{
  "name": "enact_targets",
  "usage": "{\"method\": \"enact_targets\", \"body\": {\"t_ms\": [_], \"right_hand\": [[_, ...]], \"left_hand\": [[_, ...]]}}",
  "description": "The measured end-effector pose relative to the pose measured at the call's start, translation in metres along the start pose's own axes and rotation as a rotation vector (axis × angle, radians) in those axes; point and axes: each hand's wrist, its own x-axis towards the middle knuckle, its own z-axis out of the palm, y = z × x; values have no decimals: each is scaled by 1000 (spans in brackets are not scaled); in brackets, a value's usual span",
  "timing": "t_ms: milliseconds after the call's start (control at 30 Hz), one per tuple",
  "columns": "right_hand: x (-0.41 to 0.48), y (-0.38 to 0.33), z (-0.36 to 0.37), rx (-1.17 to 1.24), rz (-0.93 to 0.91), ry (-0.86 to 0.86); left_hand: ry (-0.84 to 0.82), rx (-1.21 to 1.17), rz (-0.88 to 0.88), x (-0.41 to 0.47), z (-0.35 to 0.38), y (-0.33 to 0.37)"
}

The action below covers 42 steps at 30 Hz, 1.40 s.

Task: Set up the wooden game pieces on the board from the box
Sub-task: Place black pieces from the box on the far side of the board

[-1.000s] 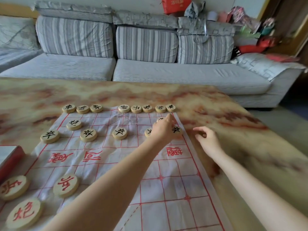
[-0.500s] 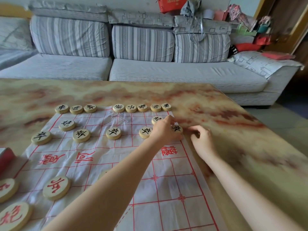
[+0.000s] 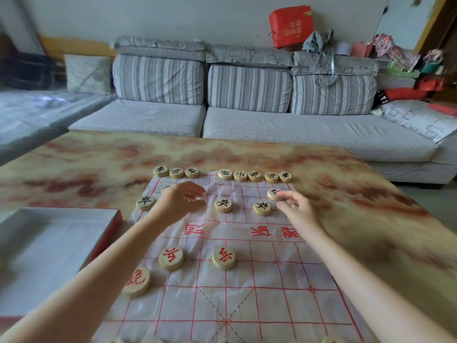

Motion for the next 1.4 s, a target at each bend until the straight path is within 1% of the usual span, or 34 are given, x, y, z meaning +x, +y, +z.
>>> {"method": "enact_targets", "body": {"t_ms": [100, 167, 233, 300, 367, 433, 533, 700, 867, 900, 1000, 1033, 1100, 1200, 1300, 1400], "right_hand": [[-13, -34, 38, -19, 3, -174], [-21, -58, 68, 17, -23, -297], [-32, -82, 99, 52, -59, -417], [-46, -106, 128, 68, -105, -519], [-63, -128, 154, 96, -145, -609], [-80, -144, 180, 98, -174, -691], [-102, -160, 213, 67, -220, -785], [-125, -175, 243, -1, -252, -836], [-133, -175, 257, 9, -254, -862], [-133, -173, 260, 15, -248, -859], [-132, -169, 273, -36, -253, -800], [-131, -171, 278, -63, -254, -782], [-129, -177, 289, -62, -256, -788], [-129, -189, 310, -61, -280, -846], [-136, -201, 334, -100, -295, -923], [-142, -208, 362, -157, -314, -962]], "left_hand": [[123, -24, -104, -34, -51, -28], [221, -58, -176, -61, -87, -51], [253, -49, -260, -91, -121, -73], [294, 14, -327, -119, -148, -93], [372, 88, -384, -145, -169, -108], [422, 194, -421, -167, -185, -120], [435, 249, -450, -191, -198, -134], [408, 425, -419, -197, -202, -150], [339, 546, -481, -192, -209, -151], [351, 532, -480, -191, -210, -149], [505, 371, -431, -190, -217, -143], [531, 327, -409, -190, -220, -144], [536, 291, -388, -191, -226, -144], [539, 265, -379, -193, -226, -147], [532, 236, -398, -197, -226, -153], [530, 228, -413, -201, -229, -159]]}}
